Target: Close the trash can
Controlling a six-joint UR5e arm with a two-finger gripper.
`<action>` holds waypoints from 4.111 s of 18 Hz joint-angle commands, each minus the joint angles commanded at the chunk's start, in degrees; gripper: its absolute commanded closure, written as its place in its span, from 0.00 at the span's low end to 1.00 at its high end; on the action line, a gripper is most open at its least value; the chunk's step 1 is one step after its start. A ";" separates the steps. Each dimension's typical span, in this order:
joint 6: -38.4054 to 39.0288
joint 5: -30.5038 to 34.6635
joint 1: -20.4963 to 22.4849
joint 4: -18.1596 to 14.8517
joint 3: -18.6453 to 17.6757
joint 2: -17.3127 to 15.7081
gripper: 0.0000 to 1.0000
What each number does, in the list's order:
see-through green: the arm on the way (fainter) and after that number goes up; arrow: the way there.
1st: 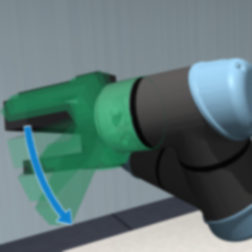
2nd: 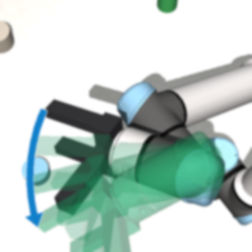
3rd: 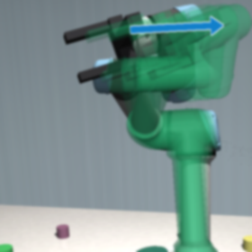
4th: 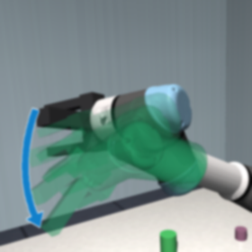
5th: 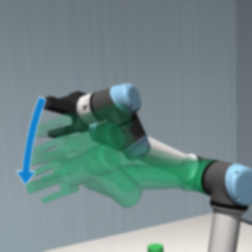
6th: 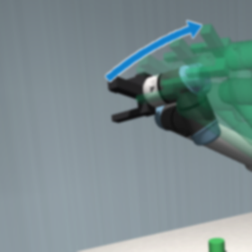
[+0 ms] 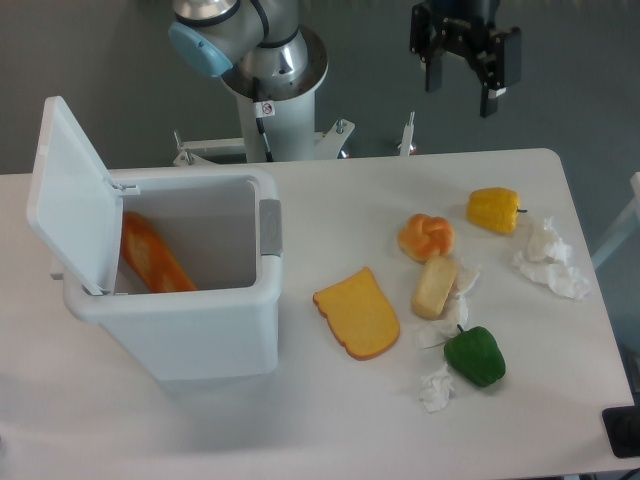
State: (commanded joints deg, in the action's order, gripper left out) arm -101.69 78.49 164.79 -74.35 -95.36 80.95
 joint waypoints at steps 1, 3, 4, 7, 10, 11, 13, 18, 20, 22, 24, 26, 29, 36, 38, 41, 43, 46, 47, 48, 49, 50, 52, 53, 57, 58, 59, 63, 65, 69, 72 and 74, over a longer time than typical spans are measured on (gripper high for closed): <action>0.09 0.00 -0.09 0.00 0.00 0.00 0.00; 0.26 0.00 -0.09 -0.09 0.26 0.00 0.00; 0.26 0.00 -0.09 -0.09 0.26 0.00 0.00; 0.18 -1.13 -0.09 -0.18 0.61 0.09 0.00; 3.58 -4.74 0.09 0.26 0.97 0.09 0.00; 5.95 -5.44 0.00 0.44 0.97 0.09 0.00; 10.70 -7.46 -0.09 0.53 1.06 -0.09 0.00; 21.33 -17.21 -0.09 0.53 1.06 -0.53 0.00; 25.12 -22.30 -0.09 0.61 1.14 -0.53 0.00; 28.46 -26.09 -0.17 0.61 1.23 -0.53 0.00; 32.94 -27.68 -0.52 0.61 2.10 -0.53 0.00; 38.12 -28.21 -2.19 0.96 3.25 -0.27 0.00; 49.98 -28.56 -6.49 4.38 5.71 1.75 0.00; 64.59 -35.76 -9.93 7.47 8.44 4.66 0.00; 68.10 -39.36 -11.33 7.47 8.53 5.01 0.00; 72.77 -41.83 -12.65 7.47 8.70 5.19 0.00; 74.69 -41.84 -14.75 7.47 8.79 5.19 0.00; 78.66 -41.75 -17.48 7.56 8.88 5.10 0.00; 78.92 -41.84 -18.36 7.56 8.96 5.01 0.00; 79.36 -41.92 -18.98 7.56 9.05 4.75 0.00; 80.06 -42.01 -19.94 7.56 8.97 4.49 0.00; 80.50 -42.01 -21.43 7.56 8.62 4.05 0.00; 80.68 -42.01 -22.85 7.56 8.88 3.52 0.00; 80.86 -41.92 -23.11 7.56 9.14 3.43 0.00; 82.09 -41.92 -24.96 7.56 10.11 3.43 0.00; 82.44 -42.01 -25.40 7.56 10.11 3.17 0.00; 83.57 -41.92 -25.92 7.56 10.11 3.08 0.00; 85.25 -42.01 -27.33 7.56 10.72 3.08 0.00; 85.43 -41.92 -28.21 7.56 11.07 3.08 0.00; 86.48 -42.01 -30.40 7.64 11.07 3.16 0.00; 86.75 -42.01 -32.25 8.00 11.25 2.99 0.00; 87.36 -42.01 -33.22 8.00 11.16 2.90 0.00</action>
State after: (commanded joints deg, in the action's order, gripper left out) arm -14.33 36.47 131.58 -66.36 -84.20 83.85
